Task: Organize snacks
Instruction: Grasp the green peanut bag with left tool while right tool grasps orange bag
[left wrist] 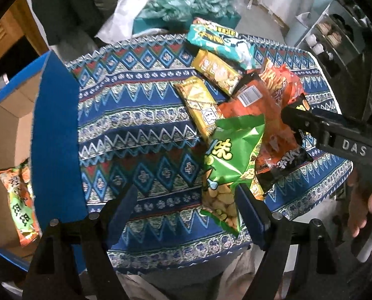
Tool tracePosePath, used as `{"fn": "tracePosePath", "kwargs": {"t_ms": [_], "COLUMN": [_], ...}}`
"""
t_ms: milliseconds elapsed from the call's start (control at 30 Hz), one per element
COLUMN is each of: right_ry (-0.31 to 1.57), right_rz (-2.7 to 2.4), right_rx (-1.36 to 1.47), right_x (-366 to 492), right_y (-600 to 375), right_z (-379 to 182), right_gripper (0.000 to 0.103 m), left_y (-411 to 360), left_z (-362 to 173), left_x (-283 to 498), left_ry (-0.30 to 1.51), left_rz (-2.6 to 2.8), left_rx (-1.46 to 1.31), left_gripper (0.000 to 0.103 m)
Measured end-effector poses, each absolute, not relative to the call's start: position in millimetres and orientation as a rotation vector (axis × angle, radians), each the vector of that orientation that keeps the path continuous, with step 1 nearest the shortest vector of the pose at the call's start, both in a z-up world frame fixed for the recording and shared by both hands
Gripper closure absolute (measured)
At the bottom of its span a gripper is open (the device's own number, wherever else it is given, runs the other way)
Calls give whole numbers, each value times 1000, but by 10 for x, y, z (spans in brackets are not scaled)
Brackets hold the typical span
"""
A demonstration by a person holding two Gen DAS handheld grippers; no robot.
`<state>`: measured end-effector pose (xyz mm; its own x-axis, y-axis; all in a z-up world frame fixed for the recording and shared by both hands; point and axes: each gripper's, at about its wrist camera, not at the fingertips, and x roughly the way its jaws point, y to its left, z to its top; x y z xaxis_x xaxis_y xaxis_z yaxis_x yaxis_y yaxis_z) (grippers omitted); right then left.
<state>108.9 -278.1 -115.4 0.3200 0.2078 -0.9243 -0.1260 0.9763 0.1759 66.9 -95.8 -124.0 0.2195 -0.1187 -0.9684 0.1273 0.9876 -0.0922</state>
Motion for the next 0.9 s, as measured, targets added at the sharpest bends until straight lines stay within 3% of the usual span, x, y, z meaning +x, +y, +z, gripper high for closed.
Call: {"fn": "tracePosePath", "kwargs": {"t_ms": [767,900], "right_ry": [1263,1269], "right_rz": [271,290], "right_rx": [124,112], "right_x": [1083,1079], "right_y": [-2904,-2864], "right_z": [-1389,-1424], "right_gripper": [23,23], "left_y": [-1286,-1270], "left_z": [-1820,-1839], "left_x": [962,961], "left_ry": [1471,1477], "left_rz": [-271,-326], "left_rx": [-104,-158], "left_gripper": [21,35]}}
